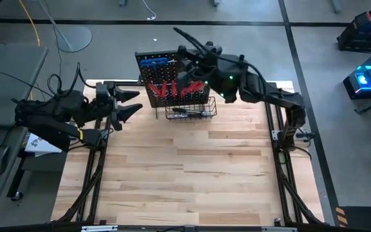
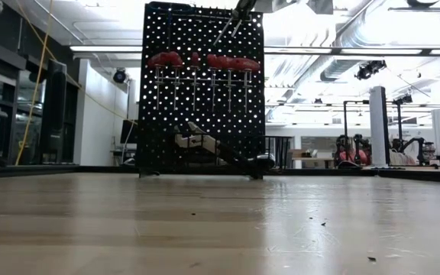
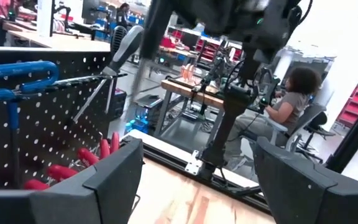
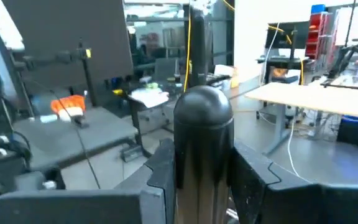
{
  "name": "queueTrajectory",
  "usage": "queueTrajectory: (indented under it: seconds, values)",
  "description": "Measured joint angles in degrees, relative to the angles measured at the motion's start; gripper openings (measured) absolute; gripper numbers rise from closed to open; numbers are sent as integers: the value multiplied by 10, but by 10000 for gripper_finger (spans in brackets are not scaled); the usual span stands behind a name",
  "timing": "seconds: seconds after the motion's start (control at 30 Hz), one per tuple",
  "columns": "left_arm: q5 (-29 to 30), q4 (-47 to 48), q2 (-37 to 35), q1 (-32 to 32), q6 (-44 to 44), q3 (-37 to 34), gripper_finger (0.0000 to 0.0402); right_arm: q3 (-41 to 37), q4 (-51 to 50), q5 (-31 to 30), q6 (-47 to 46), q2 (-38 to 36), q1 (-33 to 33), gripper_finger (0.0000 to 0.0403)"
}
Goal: Hang tools onto peg board
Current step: Hang the black screwdriver on the peg board
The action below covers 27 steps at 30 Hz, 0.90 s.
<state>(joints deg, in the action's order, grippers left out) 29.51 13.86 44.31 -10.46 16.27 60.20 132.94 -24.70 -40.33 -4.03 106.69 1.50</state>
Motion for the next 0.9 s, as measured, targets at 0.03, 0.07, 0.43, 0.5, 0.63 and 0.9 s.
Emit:
queueTrajectory:
  seconds: [0.03, 0.07, 0.43, 0.5, 0.63, 0.9]
  values:
    - [2, -2, 0, 0, 1, 0, 284, -14, 7, 7, 2, -6, 5, 91]
    - [2, -1, 0, 0, 1, 0, 284, -21, 5, 10, -1, -8, 13, 91]
    - [49, -1, 0, 0, 11, 0, 284, -14, -41, 14, -15, -11, 58, 91]
    - [57, -1, 0, 0, 11, 0, 284, -14, -43, 14, -15, -9, 64, 91]
    - [73, -1, 0, 0, 17, 0, 284, -14, -43, 15, -6, -8, 79, 91]
    - [84, -5, 14, 0, 26, 0, 284, -14, -38, 68, -20, -4, 111, 91]
